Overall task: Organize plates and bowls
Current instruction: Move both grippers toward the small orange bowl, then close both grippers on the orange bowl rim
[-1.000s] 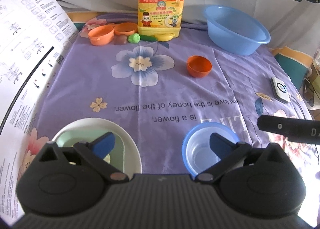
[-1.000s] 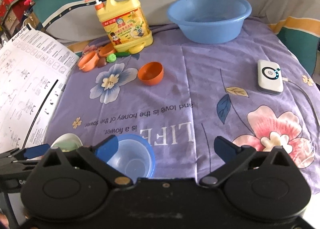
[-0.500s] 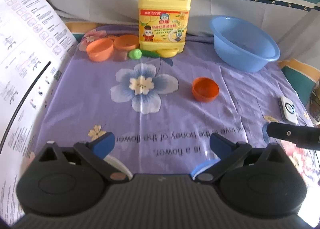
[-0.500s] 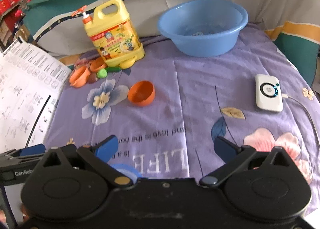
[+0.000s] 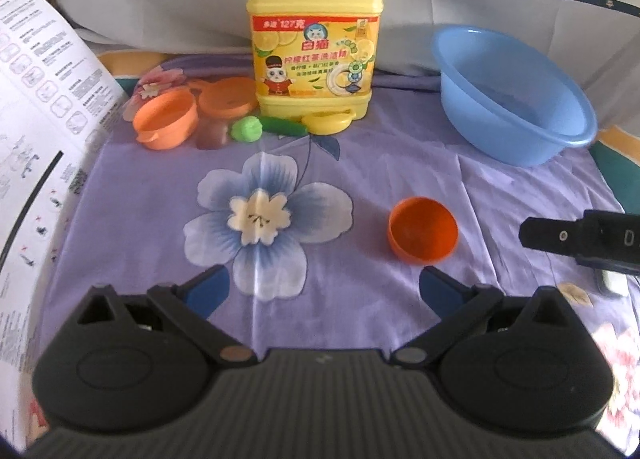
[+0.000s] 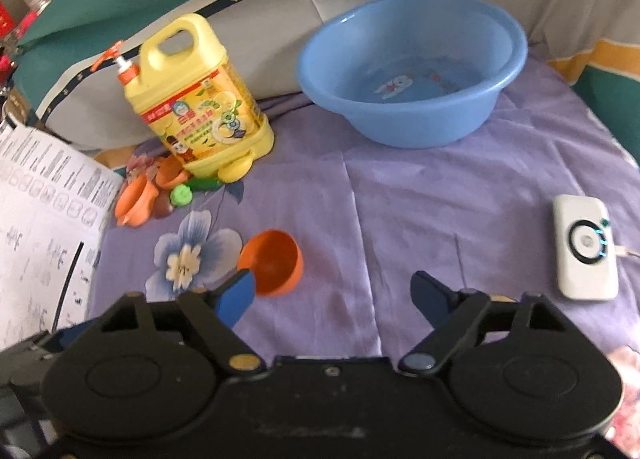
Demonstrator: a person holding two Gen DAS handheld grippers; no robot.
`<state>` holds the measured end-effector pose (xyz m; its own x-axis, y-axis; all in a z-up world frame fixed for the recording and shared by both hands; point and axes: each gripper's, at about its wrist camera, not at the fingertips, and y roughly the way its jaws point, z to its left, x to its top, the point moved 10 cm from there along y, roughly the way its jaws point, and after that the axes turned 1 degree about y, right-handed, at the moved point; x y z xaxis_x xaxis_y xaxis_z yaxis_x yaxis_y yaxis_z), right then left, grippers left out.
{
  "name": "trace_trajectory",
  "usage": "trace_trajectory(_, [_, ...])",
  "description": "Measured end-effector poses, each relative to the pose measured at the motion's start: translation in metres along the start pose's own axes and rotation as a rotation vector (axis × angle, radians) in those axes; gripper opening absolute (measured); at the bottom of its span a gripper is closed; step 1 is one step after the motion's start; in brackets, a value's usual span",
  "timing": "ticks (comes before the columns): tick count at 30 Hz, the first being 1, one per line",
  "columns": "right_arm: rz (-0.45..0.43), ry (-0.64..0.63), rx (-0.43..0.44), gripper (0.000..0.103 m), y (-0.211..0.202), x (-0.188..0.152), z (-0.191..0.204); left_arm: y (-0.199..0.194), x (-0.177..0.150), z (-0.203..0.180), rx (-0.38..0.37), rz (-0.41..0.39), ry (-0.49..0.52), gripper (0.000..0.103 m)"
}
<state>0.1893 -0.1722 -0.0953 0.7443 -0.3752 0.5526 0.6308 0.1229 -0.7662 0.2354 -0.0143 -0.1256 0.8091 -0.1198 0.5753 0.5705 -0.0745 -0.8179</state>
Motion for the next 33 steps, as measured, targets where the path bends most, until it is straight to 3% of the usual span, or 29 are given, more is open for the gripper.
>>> trace_trajectory(3, [0.018, 0.014, 0.024, 0.074, 0.021, 0.007, 0.005, 0.017, 0.008, -0.003, -0.008, 0.007, -0.009, 0.1])
trace_trajectory(10, [0.078, 0.018, 0.068, 0.038, 0.064, 0.008, 0.017, 0.05, 0.015, -0.016, -0.056, 0.041, -0.007, 0.079])
trace_trajectory(12, [0.09, 0.016, 0.081, 0.036, 0.071, 0.007, 0.022, 0.057, 0.015, -0.021, -0.073, 0.049, -0.005, 0.073])
trace_trajectory(18, [0.109, 0.022, 0.095, 0.02, 0.089, 0.002, 0.029, 0.072, 0.014, -0.032, -0.116, 0.074, 0.008, 0.047])
trace_trajectory(20, [0.109, 0.026, 0.095, 0.013, 0.092, 0.0, 0.029, 0.074, 0.012, -0.036, -0.13, 0.08, 0.015, 0.029])
trace_trajectory(21, [0.108, 0.028, 0.097, 0.01, 0.092, -0.001, 0.028, 0.075, 0.011, -0.037, -0.136, 0.081, 0.018, 0.027])
trace_trajectory(23, [0.102, 0.032, 0.099, 0.009, 0.094, -0.002, 0.029, 0.077, 0.01, -0.039, -0.142, 0.082, 0.022, 0.015])
trace_trajectory(25, [0.104, 0.038, 0.11, 0.008, 0.094, -0.004, 0.03, 0.077, 0.008, -0.042, -0.157, 0.086, 0.027, 0.011])
trace_trajectory(33, [0.11, 0.042, 0.105, 0.008, 0.092, -0.006, 0.032, 0.069, 0.006, -0.044, -0.146, 0.073, 0.049, 0.011])
